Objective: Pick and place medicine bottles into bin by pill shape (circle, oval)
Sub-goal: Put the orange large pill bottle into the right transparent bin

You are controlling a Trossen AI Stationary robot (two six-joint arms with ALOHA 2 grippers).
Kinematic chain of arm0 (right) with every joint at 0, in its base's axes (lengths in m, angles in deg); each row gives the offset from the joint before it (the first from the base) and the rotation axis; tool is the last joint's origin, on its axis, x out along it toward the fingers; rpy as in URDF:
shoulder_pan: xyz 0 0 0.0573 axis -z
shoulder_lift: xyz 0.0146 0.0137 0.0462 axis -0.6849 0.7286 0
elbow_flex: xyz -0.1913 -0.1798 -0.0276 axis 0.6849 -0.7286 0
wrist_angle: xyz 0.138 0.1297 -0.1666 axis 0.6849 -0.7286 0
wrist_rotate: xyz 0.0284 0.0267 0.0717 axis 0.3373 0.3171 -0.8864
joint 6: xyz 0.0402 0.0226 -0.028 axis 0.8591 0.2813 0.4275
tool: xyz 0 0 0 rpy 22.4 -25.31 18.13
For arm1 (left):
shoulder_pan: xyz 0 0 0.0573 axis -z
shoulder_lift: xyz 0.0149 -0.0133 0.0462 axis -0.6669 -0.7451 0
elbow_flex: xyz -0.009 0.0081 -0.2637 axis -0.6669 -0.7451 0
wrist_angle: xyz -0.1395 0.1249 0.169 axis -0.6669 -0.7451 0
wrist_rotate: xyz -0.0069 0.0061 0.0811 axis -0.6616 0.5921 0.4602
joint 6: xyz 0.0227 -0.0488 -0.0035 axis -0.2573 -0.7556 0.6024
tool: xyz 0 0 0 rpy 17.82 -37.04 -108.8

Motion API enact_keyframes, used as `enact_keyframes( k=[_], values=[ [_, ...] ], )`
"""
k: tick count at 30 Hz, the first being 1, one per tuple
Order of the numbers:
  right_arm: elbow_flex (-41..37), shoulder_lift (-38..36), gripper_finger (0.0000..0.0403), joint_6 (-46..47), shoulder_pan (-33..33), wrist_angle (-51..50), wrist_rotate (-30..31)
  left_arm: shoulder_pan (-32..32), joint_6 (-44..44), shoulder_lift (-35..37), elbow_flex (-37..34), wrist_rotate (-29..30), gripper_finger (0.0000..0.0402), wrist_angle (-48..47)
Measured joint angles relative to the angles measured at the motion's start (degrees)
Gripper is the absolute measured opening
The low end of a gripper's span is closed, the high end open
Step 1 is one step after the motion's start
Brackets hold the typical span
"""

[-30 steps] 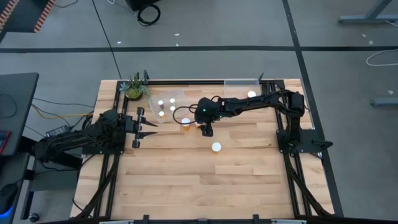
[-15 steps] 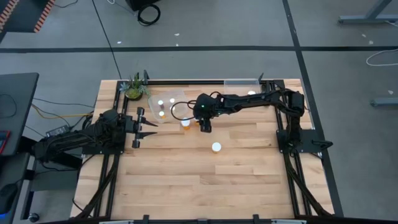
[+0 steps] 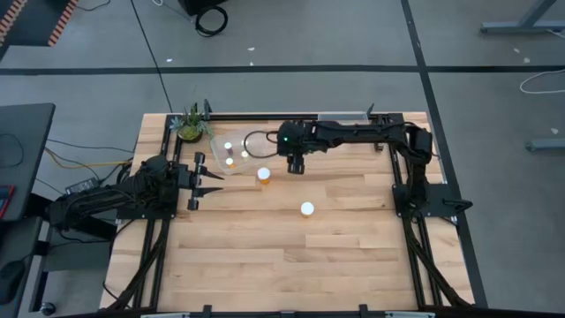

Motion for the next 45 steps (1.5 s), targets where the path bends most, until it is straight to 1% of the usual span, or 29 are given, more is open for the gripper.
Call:
enact_keyframes(
  k=[4, 11, 20, 26, 31, 34, 39, 45],
  values=[
    [0.4, -0.4, 0.0234, 0.6, 2.5, -2.8, 0.1, 0.0, 0.0, 0.0, 0.0, 0.0, 0.0148, 0.0],
    [0.4, -4.2, 0.0234, 1.7, 6.6, -6.0, 0.2, 0.0, 0.0, 0.0, 0.0, 0.0, 0.0139, 0.0],
    [-0.1, -13.6, 0.0234, 3.4, 11.4, -7.8, 0.4, 0.0, 0.0, 0.0, 0.0, 0.0, 0.0145, 0.0],
    [-3.8, -19.8, 0.0234, 4.5, 15.7, -7.7, 0.4, 0.0, 0.0, 0.0, 0.0, 0.0, 0.0148, 0.0],
    [-11.2, -23.6, 0.0234, 4.5, 20.1, -2.6, -0.5, 0.0, 0.0, 0.0, 0.0, 0.0, 0.0141, 0.0],
    [-16.6, -24.8, 0.0234, 4.5, 22.7, 2.7, -2.9, 0.0, 0.0, 0.0, 0.0, 0.0, 0.0138, 0.0],
    [-25.0, -24.6, 0.0234, 4.5, 26.4, 12.3, -7.6, 0.0, 0.0, 0.0, 0.0, 0.0, 0.0141, 0.0],
    [-31.3, -22.3, 0.0234, 4.3, 29.9, 19.8, -8.2, 0.0, 0.0, 0.0, 0.0, 0.0, 0.0149, 0.0]
  ],
)
